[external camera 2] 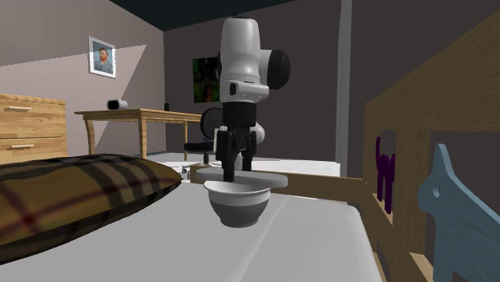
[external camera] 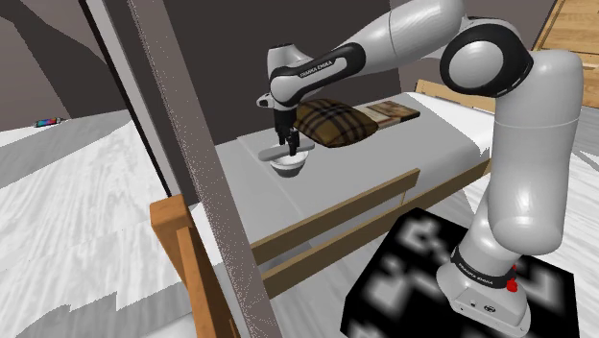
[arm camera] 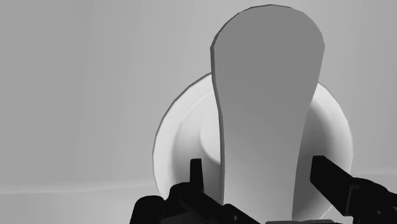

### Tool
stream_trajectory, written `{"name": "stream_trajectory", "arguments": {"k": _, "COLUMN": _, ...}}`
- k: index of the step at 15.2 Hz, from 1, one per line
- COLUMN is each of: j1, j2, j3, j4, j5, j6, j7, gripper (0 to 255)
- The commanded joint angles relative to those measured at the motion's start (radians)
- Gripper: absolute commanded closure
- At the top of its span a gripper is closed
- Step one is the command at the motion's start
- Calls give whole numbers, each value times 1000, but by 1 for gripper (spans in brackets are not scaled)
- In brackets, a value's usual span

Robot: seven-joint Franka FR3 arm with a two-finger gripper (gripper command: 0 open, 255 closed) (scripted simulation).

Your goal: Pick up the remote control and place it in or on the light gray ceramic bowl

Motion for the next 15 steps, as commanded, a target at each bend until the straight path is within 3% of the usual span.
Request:
{"name": "stream_trajectory", "arguments": {"k": 1, "j1": 0, "j2": 0, "j3": 0, "j4": 0, "j5": 0, "j6": 0, "j7": 0, "gripper": 0}}
{"name": "stream_trajectory", "arguments": {"k": 4, "j1": 0, "j2": 0, "j3": 0, "j4": -2, "j5": 0, "j6": 1, "j7": 0, "gripper": 0}}
{"name": "stream_trajectory", "arguments": {"k": 8, "j1": 1, "j2": -30, "j3": 0, "j4": 85, "j5": -1, "j6": -116, "j7": 1, "gripper": 0}}
{"name": "stream_trajectory", "arguments": {"k": 15, "j1": 1, "j2": -30, "j3": 0, "j4": 85, "j5": -1, "j6": -116, "j7": 1, "gripper": 0}}
